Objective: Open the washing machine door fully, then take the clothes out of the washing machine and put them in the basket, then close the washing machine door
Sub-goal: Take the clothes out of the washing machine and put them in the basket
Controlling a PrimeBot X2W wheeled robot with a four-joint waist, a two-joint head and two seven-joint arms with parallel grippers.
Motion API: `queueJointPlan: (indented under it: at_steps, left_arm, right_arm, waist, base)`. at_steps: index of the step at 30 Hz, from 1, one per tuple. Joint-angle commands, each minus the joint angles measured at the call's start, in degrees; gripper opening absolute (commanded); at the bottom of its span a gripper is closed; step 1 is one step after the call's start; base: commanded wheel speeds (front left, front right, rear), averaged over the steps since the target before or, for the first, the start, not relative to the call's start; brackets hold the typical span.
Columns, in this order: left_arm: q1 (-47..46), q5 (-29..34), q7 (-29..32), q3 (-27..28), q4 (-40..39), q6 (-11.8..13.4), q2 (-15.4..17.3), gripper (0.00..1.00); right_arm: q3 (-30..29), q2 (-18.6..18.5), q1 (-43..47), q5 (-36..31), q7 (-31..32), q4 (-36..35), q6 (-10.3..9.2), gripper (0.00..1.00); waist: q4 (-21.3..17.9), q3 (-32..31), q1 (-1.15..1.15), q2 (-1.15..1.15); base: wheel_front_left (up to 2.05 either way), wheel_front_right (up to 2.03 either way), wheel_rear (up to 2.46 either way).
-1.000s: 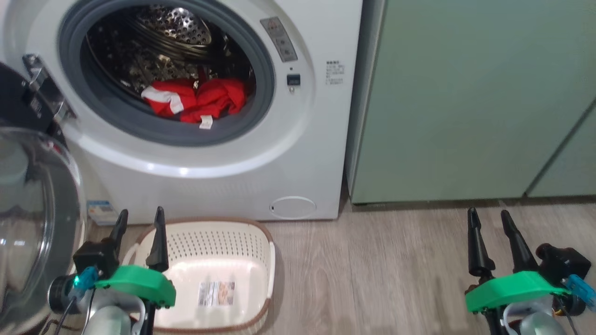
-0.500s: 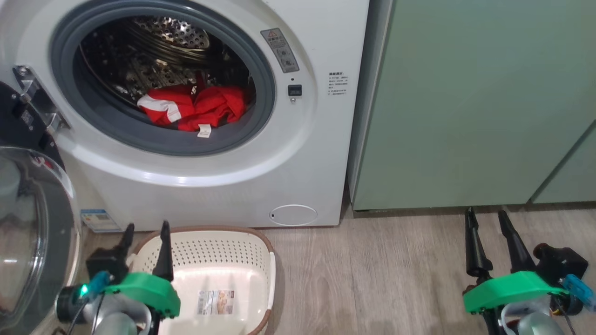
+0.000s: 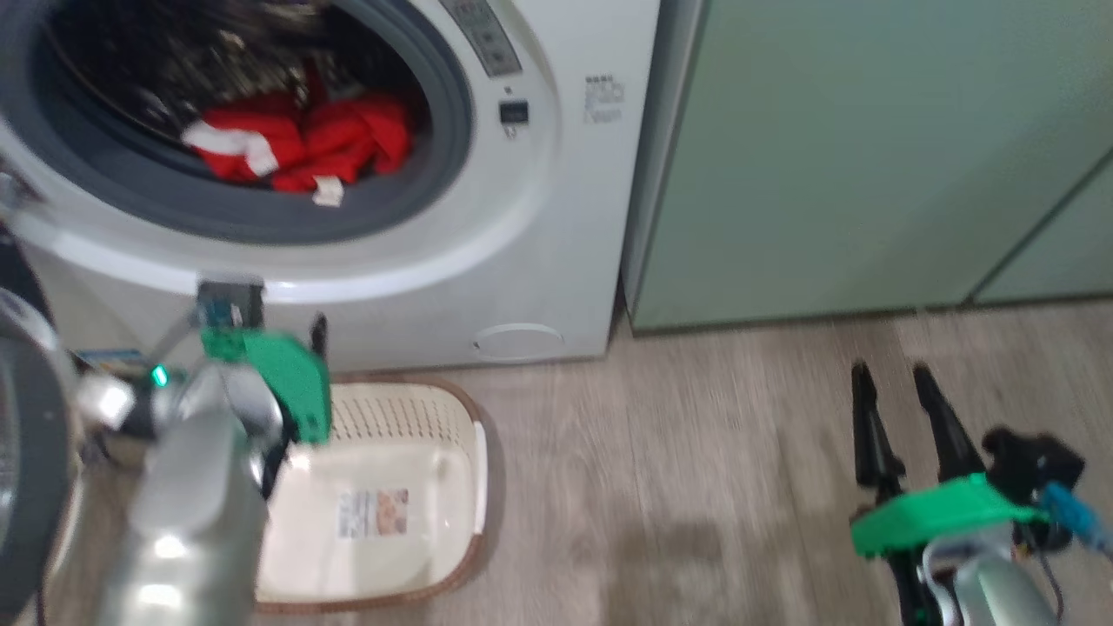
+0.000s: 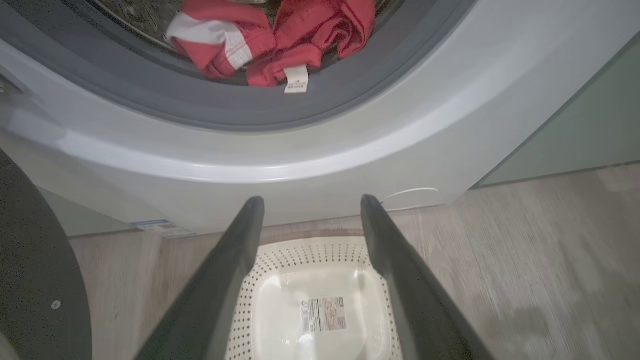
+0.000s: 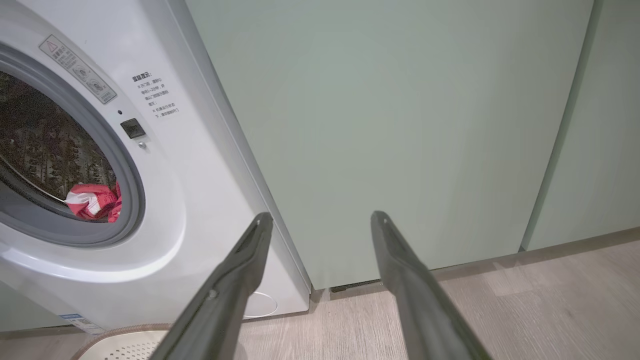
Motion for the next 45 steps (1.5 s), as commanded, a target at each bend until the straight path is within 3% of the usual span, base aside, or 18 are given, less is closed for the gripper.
queueJointPlan:
  at_steps: [1, 9, 22, 34, 40, 41, 42, 43, 45]
  left_arm:
    - [-4.45, 0.23, 1.51, 1.66, -0.96, 0.51, 2.37, 1.0]
    - [-19.92, 3.11, 9.05, 0.37, 3.94, 4.23, 6.85, 1.0]
    - [-41.41, 6.84, 9.32, -2.15, 12.71, 9.89, 11.47, 1.0]
    - [-52.68, 9.35, 10.41, -4.5, 22.21, 13.99, 16.11, 1.0]
    - [-54.48, 10.05, 12.34, -5.73, 25.98, 14.35, 17.08, 1.0]
    - [-54.61, 10.2, 12.5, -6.08, 26.47, 14.07, 17.14, 0.68]
    - [-54.75, 10.28, 12.13, -6.33, 26.71, 14.03, 17.2, 0.29]
    - [-54.81, 10.23, 11.62, -6.46, 26.93, 14.11, 17.23, 0.0]
    - [-54.38, 9.85, 10.63, -6.62, 27.46, 13.58, 16.76, 0.0]
  right_arm:
    - [1.59, -0.93, -3.44, 0.3, -0.52, -1.93, -0.04, 1.0]
    - [0.9, -1.03, -7.53, 1.38, -0.52, -3.54, -0.04, 1.0]
    - [-0.7, -0.81, -12.82, 2.43, -0.52, -6.2, -0.04, 1.0]
    - [-0.04, -0.52, -15.08, 3.42, -0.52, -7.66, -0.04, 1.0]
    - [0.25, -0.69, -15.55, 3.85, -0.52, -7.95, -0.04, 1.0]
    - [0.18, -0.71, -15.6, 3.86, -0.52, -8.0, -0.04, 1.0]
    - [0.09, -0.72, -15.62, 3.85, -0.52, -8.05, -0.04, 1.0]
    - [0.0, -0.77, -15.62, 3.86, -0.52, -8.08, -0.04, 1.0]
    - [-0.28, -0.93, -15.47, 3.81, -0.52, -8.02, -0.04, 1.0]
  waist:
    - [-2.13, 3.64, 0.0, 0.0]
    - [-5.86, 12.9, 0.0, 0.0]
    - [-7.9, 24.98, 0.0, 0.0]
    - [-9.57, 31.35, 0.0, 0.0]
    - [-9.92, 33.09, 0.0, 0.0]
    - [-9.93, 33.3, 0.0, 0.0]
    - [-9.91, 33.47, 0.0, 0.0]
    - [-9.87, 33.59, 0.0, 0.0]
    - [-9.56, 33.37, 0.0, 0.0]
  base:
    - [0.0, 0.0, 0.0]
    - [0.0, 0.0, 0.0]
    - [0.0, 0.0, 0.0]
    - [0.0, 0.0, 0.0]
    - [0.0, 0.0, 0.0]
    - [0.0, 0.0, 0.0]
    - [0.0, 0.0, 0.0]
    - [0.0, 0.0, 0.0]
    - [0.0, 0.0, 0.0]
